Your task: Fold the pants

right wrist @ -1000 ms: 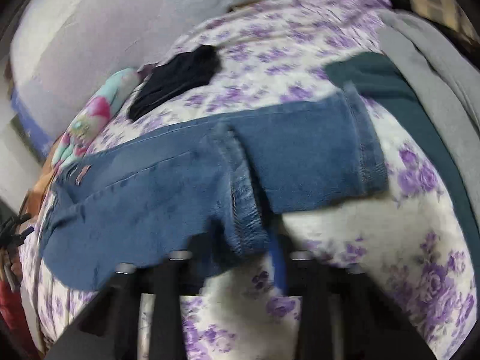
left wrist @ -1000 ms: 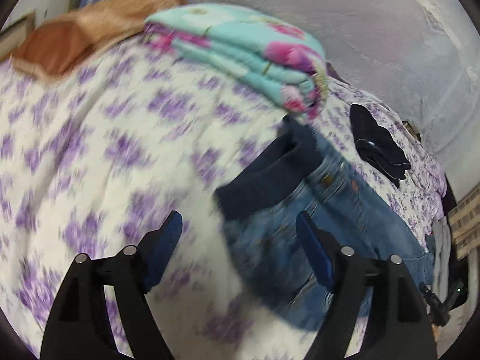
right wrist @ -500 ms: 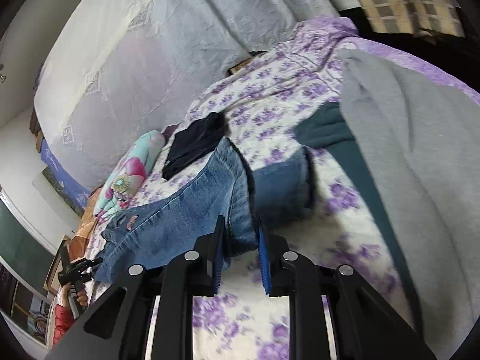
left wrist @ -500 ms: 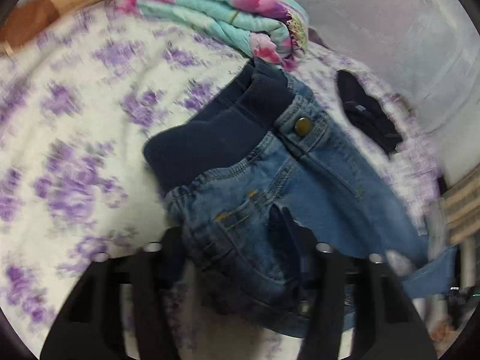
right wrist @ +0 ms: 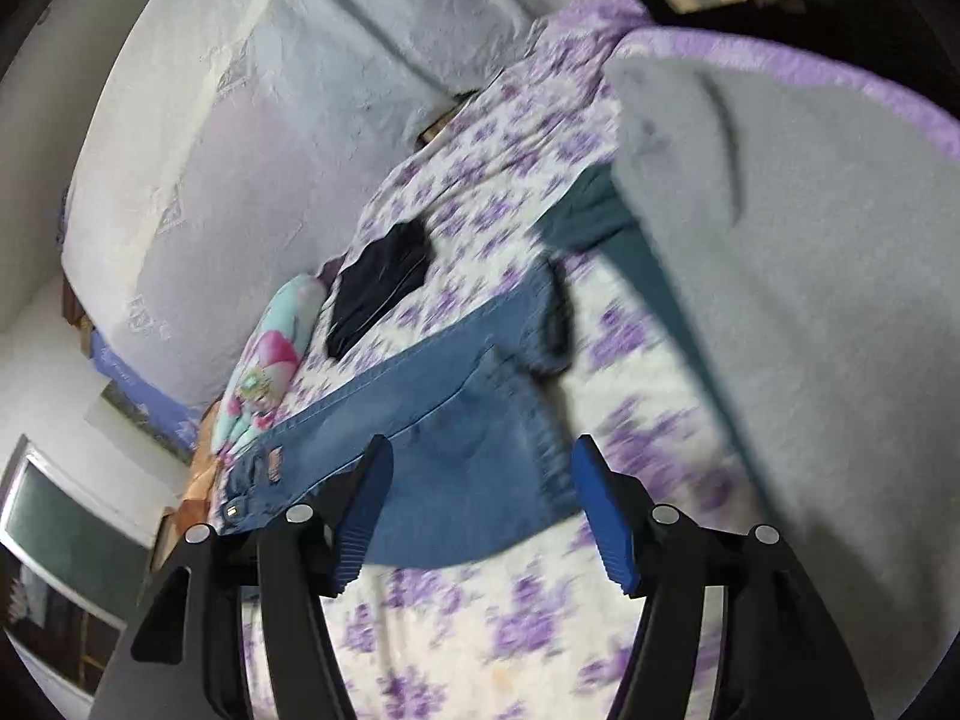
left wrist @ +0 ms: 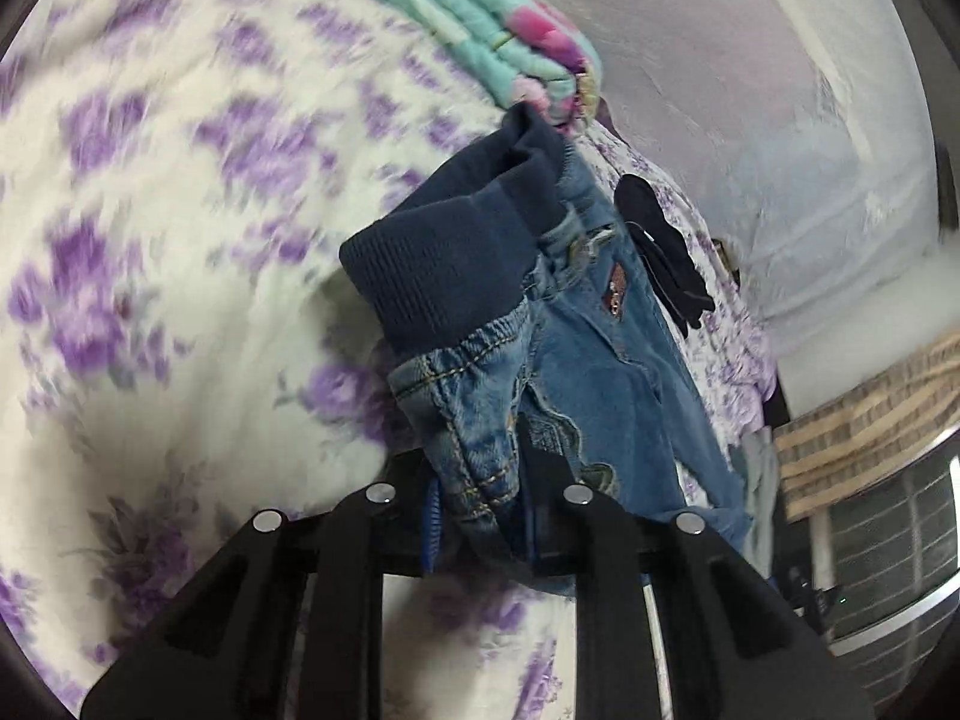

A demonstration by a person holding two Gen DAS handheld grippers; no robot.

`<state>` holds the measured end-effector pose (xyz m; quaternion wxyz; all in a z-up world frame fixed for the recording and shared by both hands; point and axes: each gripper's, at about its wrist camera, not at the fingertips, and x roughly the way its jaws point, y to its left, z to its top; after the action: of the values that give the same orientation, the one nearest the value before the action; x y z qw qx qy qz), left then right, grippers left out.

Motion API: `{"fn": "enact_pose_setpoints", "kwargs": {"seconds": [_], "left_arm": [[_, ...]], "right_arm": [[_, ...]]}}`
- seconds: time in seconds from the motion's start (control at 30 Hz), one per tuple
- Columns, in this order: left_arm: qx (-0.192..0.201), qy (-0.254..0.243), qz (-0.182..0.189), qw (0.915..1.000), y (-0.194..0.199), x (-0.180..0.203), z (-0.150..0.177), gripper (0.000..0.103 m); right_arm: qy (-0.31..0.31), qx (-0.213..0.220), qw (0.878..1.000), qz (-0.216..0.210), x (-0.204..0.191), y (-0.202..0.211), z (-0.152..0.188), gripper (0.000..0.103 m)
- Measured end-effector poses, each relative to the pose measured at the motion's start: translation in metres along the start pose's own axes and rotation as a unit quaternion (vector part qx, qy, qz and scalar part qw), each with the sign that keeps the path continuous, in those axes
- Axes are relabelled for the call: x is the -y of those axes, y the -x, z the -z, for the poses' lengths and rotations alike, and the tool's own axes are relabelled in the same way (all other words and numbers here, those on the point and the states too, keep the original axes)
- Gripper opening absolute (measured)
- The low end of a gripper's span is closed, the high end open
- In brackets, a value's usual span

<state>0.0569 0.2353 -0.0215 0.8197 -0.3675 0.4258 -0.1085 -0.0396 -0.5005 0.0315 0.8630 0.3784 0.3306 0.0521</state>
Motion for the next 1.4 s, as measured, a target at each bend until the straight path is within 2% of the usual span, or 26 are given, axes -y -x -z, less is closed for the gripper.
{"fn": "enact_pose_setpoints", "kwargs": {"seconds": [0.07,0.13,0.23,0.27,0.33,0.43,0.47,0.5,0.7,0.87,0.97,1.03,1.1,1.17,1.23,1.27,1.3,1.37,1.4], "left_arm": [[0.003,-0.004,-0.002,1.0,-0.003,0.001,0.0,0.019],[0.005,-0.014,-0.007,0.9999,-0.002,0.005,-0.001,0.019],[0.003,-0.014,-0.003,0.9999,-0.002,0.002,0.0,0.019],[0.001,-0.011,0.001,0.9999,-0.003,0.001,0.0,0.019],[0.0,-0.008,0.004,1.0,-0.004,-0.002,0.0,0.02],[-0.004,-0.011,0.0,0.9999,-0.005,-0.003,-0.001,0.021],[-0.005,-0.013,-0.001,0.9999,-0.005,-0.003,-0.002,0.021],[-0.007,-0.015,-0.002,0.9999,-0.006,-0.002,-0.002,0.021],[-0.012,-0.022,-0.017,0.9995,-0.005,0.004,-0.004,0.021],[0.002,-0.021,-0.001,0.9998,0.02,0.009,0.0,0.02],[0.013,-0.023,0.009,0.9996,0.044,0.002,0.007,0.018],[0.014,-0.022,-0.011,0.9996,0.052,-0.01,0.012,0.016],[-0.001,-0.012,-0.021,0.9997,0.049,-0.025,0.014,0.016],[-0.011,0.0,-0.01,0.9999,0.044,-0.033,0.016,0.016],[-0.01,0.002,0.002,0.9999,0.04,-0.032,0.016,0.016],[-0.008,0.001,0.008,0.9999,0.039,-0.029,0.016,0.018],[-0.008,-0.003,0.019,0.9998,0.037,-0.023,0.017,0.022],[-0.005,-0.01,0.02,0.9997,0.035,-0.016,0.018,0.039],[-0.004,-0.015,0.016,0.9997,0.032,-0.011,0.018,0.042]], "right_arm": [[-0.003,-0.013,1.0,-0.015,-0.015,-0.013,0.001,0.063],[0.015,-0.01,1.0,0.019,-0.033,-0.026,-0.005,0.063],[0.078,0.003,0.994,0.078,-0.05,-0.054,-0.028,0.063],[0.094,0.0,0.991,0.099,-0.05,-0.065,-0.034,0.063],[0.117,-0.032,0.986,0.115,-0.047,-0.093,-0.042,0.057],[0.136,-0.059,0.98,0.131,-0.043,-0.116,-0.04,0.037],[0.148,-0.059,0.977,0.145,-0.043,-0.119,-0.038,0.017],[0.157,-0.053,0.973,0.16,-0.042,-0.12,-0.035,0.012],[0.163,-0.011,0.979,0.126,-0.05,-0.076,-0.035,0.011],[0.158,0.028,0.986,0.036,-0.072,-0.001,-0.037,0.01],[0.168,0.031,0.985,0.001,-0.071,0.054,-0.005,0.011],[0.17,-0.005,0.985,0.008,-0.053,0.077,0.032,0.01],[0.156,-0.015,0.986,0.056,-0.031,0.091,0.06,0.013],[0.126,-0.026,0.987,0.096,-0.007,0.101,0.074,0.013],[0.089,-0.024,0.992,0.088,0.005,0.102,0.073,0.022],[0.074,-0.028,0.994,0.074,0.008,0.097,0.07,0.04],[0.064,-0.032,0.995,0.062,0.008,0.09,0.068,0.054],[0.057,-0.042,0.996,0.062,0.007,0.066,0.067,0.059],[0.051,-0.051,0.996,0.061,0.009,0.052,0.066,0.059]]}}
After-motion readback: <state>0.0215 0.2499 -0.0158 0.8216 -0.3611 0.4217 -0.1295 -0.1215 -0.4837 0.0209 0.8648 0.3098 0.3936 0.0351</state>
